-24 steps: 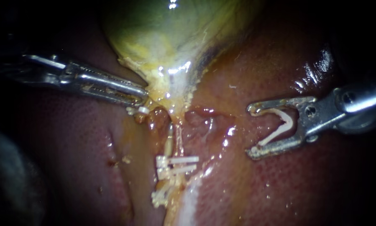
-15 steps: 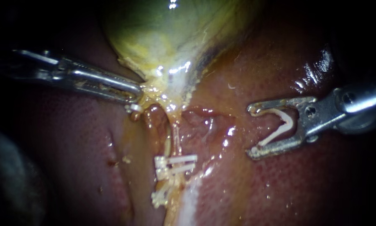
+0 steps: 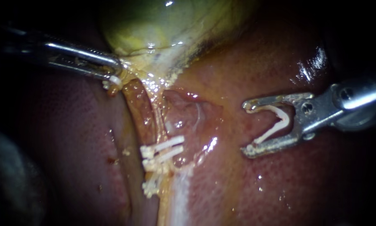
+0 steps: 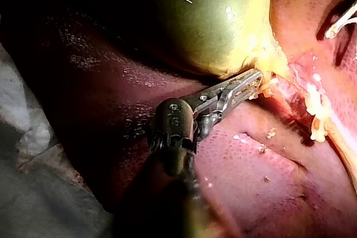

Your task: Clipping third clip right tube

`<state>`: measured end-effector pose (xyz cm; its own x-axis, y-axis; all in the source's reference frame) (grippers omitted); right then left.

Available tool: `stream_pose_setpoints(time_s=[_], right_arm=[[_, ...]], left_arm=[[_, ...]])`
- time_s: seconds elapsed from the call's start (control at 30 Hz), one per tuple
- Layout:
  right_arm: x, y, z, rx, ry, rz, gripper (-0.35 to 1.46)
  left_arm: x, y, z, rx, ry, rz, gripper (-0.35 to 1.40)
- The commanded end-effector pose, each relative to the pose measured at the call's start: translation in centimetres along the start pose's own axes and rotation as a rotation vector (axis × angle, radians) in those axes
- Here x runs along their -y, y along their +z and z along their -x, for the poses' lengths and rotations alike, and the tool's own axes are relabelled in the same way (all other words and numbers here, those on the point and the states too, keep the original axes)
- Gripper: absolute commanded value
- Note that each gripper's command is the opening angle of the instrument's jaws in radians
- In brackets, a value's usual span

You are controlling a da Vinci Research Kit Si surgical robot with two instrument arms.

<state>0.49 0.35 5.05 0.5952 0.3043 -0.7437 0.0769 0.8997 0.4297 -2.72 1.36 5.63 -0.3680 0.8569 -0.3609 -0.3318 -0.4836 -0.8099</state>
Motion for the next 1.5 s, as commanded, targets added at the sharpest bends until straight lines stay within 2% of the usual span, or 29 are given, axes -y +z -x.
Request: stream_pose_setpoints(time_s=[0.03,0.17,0.3,0.53,0.63,0.87,0.93,1.1,1.37,1.5], right_arm=[[0.0,0.06,-0.01,-0.013,0.034,-0.006,0.5],[-0.07,0.27,-0.11,-0.075,0.187,-0.02,0.5],[-0.16,0.48,-0.17,-0.11,0.329,-0.025,0.49],[-0.25,0.88,-0.06,-0.094,0.448,-0.052,0.47],[-0.3,1.05,0.0,-0.106,0.503,-0.057,0.47],[-0.36,1.34,0.05,-0.242,0.65,-0.108,0.48],[-0.36,1.4,0.04,-0.285,0.684,-0.128,0.47],[-0.39,1.52,-0.04,-0.359,0.749,-0.165,0.47],[-0.41,1.6,-0.14,-0.492,0.784,-0.219,0.47],[-0.42,1.6,-0.2,-0.533,0.786,-0.233,0.47]], left_arm=[[0.0,0.02,0.01,-0.003,0.001,-0.006,-0.35],[0.0,0.03,0.01,-0.003,0.001,-0.007,-0.35],[0.0,0.04,0.02,-0.002,0.002,-0.005,-0.35],[-0.01,0.06,0.03,-0.001,0.002,-0.004,-0.35],[-0.01,0.06,0.03,-0.002,0.002,-0.004,-0.35],[-0.01,0.07,0.03,-0.002,0.002,-0.005,-0.35],[-0.01,0.07,0.03,-0.002,0.002,-0.005,-0.35],[-0.01,0.08,0.04,-0.002,0.002,-0.005,-0.35],[-0.01,0.09,0.04,-0.003,0.002,-0.006,-0.35],[-0.01,0.09,0.04,-0.003,0.002,-0.006,-0.35]])
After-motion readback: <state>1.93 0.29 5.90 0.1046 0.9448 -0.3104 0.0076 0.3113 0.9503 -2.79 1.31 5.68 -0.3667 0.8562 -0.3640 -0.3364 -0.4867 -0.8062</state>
